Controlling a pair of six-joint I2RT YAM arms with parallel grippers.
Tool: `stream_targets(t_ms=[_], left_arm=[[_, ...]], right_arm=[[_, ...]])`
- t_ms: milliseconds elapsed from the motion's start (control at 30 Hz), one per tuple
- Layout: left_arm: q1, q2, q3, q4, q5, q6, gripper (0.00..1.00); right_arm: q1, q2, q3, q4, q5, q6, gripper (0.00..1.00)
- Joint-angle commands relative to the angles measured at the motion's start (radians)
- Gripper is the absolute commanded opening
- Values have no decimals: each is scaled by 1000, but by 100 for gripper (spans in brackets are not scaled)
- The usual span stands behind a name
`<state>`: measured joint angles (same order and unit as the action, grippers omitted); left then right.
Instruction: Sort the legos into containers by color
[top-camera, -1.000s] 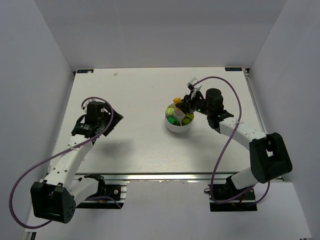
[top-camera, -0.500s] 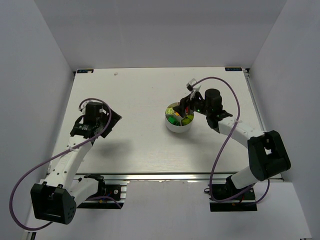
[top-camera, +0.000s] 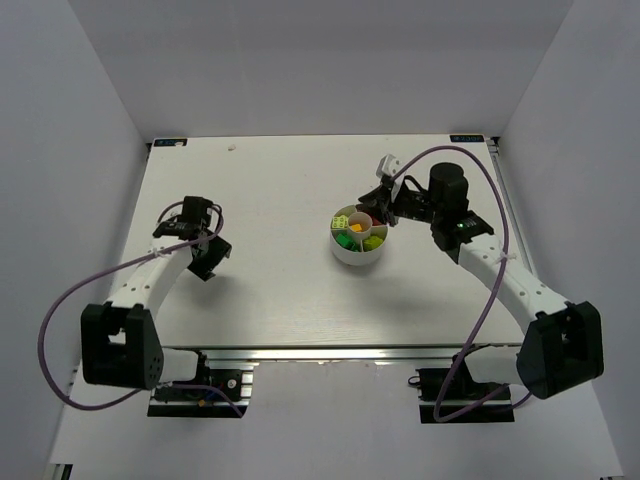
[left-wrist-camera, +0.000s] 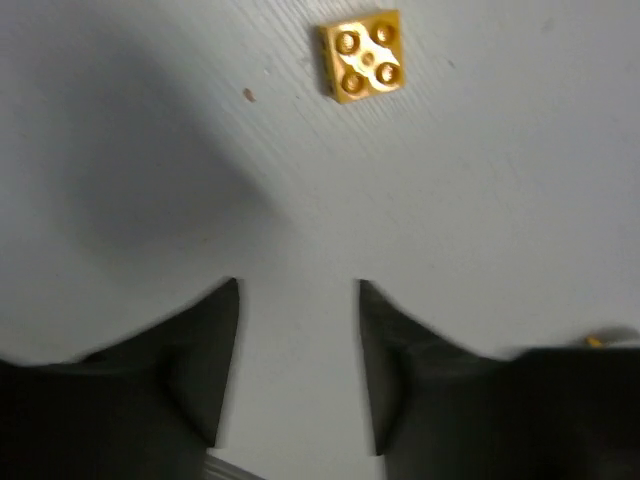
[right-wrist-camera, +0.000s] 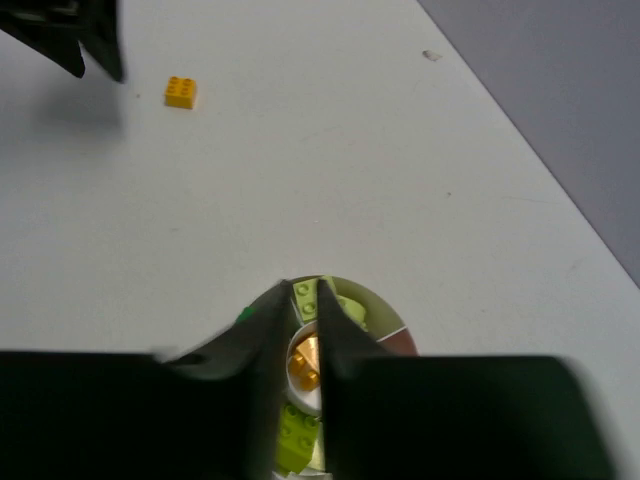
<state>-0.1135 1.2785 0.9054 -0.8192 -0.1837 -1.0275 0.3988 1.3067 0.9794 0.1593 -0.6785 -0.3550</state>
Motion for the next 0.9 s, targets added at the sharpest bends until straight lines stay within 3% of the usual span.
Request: stream_targets(t_ms=[0,67,167,633,767,867], left_arm=[[15,77,56,-21,-65,38,68],[23,137,76,12,-74,78,90],[35,202,113,43,-80,118,95],[60,470,276,89,-106,176,91],[61,508,289,100,-103,169,85],[61,518,294,107,-97,162,74]], right_arm=[[-5,-49,7,-86,-127,-52,30],[-3,-66,-14,-84,-116,-45,58],[-5,-84,-38,-86,-110,-53,64],[-5,-106,-74,-104,-116,-50,66],[-5,-115,-82,-106,-110,-47,66],[-5,-118,-82,-109,-104,-47,66]])
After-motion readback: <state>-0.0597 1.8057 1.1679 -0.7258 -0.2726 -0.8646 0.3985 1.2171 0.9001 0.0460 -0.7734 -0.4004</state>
